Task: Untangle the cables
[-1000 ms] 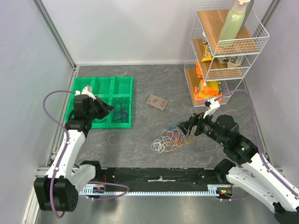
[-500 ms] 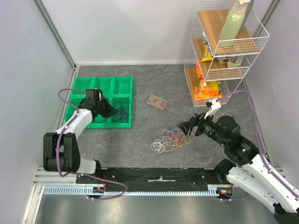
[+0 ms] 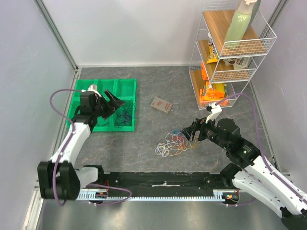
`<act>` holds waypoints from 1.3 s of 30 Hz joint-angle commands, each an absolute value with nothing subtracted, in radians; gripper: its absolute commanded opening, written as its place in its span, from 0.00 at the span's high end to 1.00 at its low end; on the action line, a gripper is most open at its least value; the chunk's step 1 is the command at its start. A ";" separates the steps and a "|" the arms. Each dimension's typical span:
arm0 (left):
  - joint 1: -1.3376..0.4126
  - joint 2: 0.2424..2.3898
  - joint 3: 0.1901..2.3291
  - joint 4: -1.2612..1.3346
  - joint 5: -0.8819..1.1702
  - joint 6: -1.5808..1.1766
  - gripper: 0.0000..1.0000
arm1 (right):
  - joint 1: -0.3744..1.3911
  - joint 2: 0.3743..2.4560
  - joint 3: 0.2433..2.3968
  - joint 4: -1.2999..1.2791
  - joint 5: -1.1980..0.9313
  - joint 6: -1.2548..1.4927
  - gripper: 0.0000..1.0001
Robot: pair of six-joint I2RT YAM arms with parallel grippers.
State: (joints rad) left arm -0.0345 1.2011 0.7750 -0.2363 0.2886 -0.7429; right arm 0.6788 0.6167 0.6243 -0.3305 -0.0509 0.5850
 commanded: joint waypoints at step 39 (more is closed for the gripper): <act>-0.084 0.831 0.615 -0.407 -0.039 -0.663 0.31 | 0.681 0.749 0.514 -0.296 -0.118 0.621 0.18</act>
